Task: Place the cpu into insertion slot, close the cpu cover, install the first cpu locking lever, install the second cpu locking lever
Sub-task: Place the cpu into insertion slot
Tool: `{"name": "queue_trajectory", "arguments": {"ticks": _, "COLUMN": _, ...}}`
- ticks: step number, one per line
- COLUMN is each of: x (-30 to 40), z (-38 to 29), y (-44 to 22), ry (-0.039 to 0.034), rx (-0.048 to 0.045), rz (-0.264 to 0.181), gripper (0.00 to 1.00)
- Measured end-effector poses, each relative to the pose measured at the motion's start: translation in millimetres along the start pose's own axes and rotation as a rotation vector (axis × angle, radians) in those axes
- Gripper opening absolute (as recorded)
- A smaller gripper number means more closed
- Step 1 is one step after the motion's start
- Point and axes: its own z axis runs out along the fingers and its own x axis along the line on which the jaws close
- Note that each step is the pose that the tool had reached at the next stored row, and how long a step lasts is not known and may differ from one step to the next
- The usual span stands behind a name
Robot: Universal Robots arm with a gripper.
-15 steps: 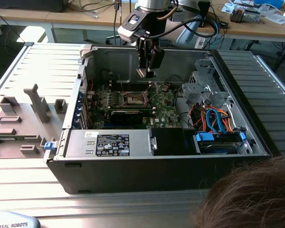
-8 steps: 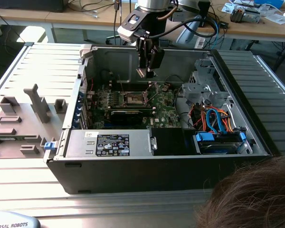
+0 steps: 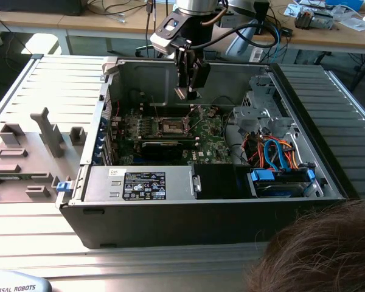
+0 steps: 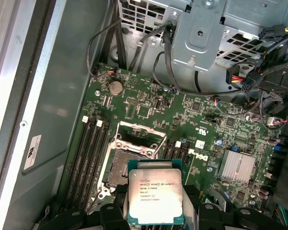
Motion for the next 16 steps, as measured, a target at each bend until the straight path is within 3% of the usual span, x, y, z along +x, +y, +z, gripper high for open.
{"name": "queue_trajectory", "arguments": {"ticks": 16, "x": 0.0, "z": 0.0, "y": 0.0, "ry": 0.0003, "rx": 0.0006, "rz": 0.009, "gripper": 0.54}}
